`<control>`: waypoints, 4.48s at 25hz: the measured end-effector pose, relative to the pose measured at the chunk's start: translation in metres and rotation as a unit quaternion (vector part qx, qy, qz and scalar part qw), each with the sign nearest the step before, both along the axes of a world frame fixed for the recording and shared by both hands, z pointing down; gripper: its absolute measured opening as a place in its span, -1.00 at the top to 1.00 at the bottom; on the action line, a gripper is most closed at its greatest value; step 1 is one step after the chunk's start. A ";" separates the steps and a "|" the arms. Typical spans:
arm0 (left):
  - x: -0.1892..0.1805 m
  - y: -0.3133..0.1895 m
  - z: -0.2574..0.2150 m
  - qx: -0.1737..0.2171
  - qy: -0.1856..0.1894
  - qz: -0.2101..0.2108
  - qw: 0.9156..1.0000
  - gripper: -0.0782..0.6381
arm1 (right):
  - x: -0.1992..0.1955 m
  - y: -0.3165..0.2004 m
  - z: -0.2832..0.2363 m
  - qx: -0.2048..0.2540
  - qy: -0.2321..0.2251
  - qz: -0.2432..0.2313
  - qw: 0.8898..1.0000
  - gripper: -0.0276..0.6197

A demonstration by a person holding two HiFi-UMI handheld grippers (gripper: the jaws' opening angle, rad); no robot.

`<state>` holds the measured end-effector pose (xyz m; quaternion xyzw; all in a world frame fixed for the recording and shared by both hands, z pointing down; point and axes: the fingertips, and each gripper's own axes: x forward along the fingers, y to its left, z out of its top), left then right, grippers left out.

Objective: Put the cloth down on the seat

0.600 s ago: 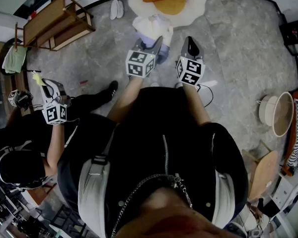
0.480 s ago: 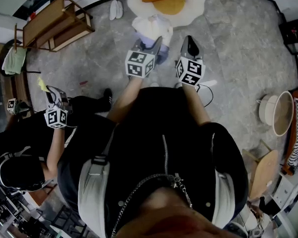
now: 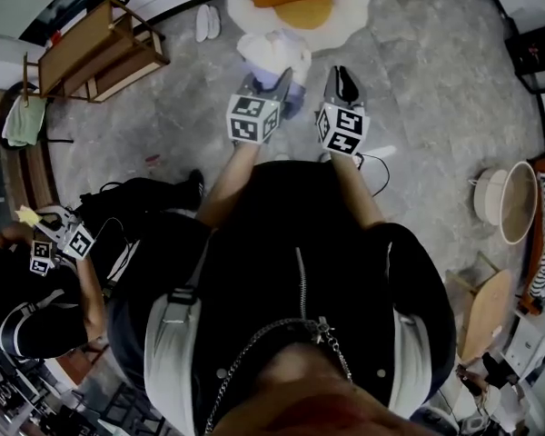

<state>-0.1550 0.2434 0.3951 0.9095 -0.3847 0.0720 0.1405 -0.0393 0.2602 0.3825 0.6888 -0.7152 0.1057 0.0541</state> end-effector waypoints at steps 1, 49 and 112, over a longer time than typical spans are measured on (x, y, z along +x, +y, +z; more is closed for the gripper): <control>0.000 0.000 0.000 0.000 0.000 0.000 1.000 0.50 | 0.000 0.000 0.001 -0.001 0.000 0.000 1.000 0.82; 0.026 -0.037 0.016 -0.017 -0.020 0.017 1.000 0.50 | 0.012 -0.046 0.026 -0.049 -0.009 0.001 0.999 0.80; 0.136 -0.301 0.039 -0.073 -0.016 -0.012 0.997 0.50 | 0.112 -0.319 0.031 -0.088 0.007 -0.038 0.995 0.80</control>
